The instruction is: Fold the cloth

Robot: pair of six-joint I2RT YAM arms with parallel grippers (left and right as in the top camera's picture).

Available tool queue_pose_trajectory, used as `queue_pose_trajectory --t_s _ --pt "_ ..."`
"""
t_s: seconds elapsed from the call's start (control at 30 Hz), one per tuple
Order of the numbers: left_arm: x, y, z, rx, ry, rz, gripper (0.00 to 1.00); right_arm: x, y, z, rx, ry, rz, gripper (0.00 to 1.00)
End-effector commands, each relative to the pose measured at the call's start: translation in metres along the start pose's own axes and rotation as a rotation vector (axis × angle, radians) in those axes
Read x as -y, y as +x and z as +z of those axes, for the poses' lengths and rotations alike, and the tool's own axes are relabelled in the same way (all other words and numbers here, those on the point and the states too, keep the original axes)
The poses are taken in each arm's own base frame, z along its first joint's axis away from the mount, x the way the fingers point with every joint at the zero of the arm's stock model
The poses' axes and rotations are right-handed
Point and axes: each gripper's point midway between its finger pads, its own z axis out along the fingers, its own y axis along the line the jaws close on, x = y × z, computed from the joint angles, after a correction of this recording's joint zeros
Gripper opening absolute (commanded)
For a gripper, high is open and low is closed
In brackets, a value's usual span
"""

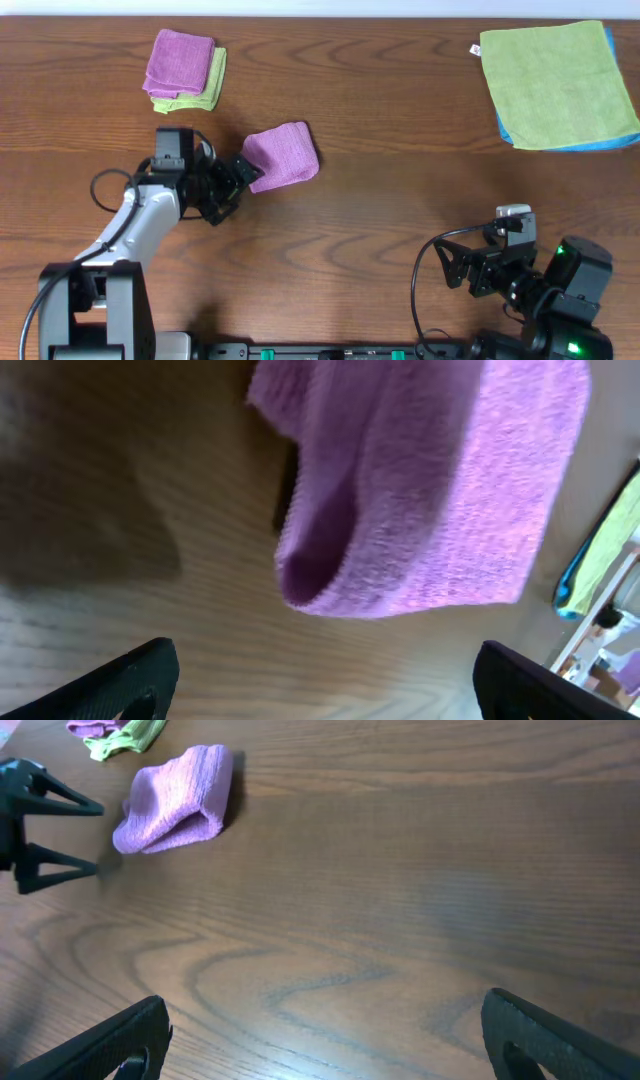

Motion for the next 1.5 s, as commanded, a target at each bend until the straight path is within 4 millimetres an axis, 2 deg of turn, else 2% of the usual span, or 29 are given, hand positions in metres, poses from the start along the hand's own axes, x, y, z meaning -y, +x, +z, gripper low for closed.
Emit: queue_pose_trajectory --t_s 0.0,0.33,0.6,0.8,0.83,0.9,1.0,1.23,1.4,1.47 --pt "-0.006 0.006 0.004 -0.003 0.019 -0.055 0.95 -0.002 -0.001 -0.001 0.008 -0.015 0.013 0.99" --pt "-0.014 0.002 0.019 0.048 0.089 -0.122 0.95 -0.002 -0.001 -0.001 0.008 -0.014 0.013 0.99" --pt "-0.007 0.001 0.042 0.046 0.107 -0.115 0.96 -0.002 -0.001 -0.001 0.008 -0.014 0.013 0.99" --pt "-0.015 -0.002 0.059 0.078 0.062 -0.121 1.00 -0.002 -0.001 -0.001 0.008 -0.014 0.013 0.99" --pt "-0.016 -0.002 0.062 0.081 0.057 -0.118 0.91 -0.002 -0.001 -0.001 0.008 -0.014 0.013 0.99" --pt "-0.019 -0.004 0.067 0.091 0.044 -0.115 0.82 -0.002 -0.001 -0.001 0.008 -0.014 0.013 0.99" --pt "-0.022 -0.006 0.075 0.093 0.045 -0.109 0.76 -0.002 -0.001 -0.001 0.008 -0.014 0.013 0.99" --pt "-0.030 -0.009 0.098 0.085 0.059 -0.093 0.69 -0.002 -0.001 -0.001 0.008 -0.014 0.013 0.99" --pt "-0.030 -0.011 0.107 0.087 0.079 -0.053 0.56 -0.002 -0.001 -0.001 0.008 -0.014 0.013 0.99" --pt "-0.030 -0.010 0.110 0.086 0.081 -0.046 0.46 -0.002 -0.001 -0.001 0.008 -0.015 0.013 0.99"
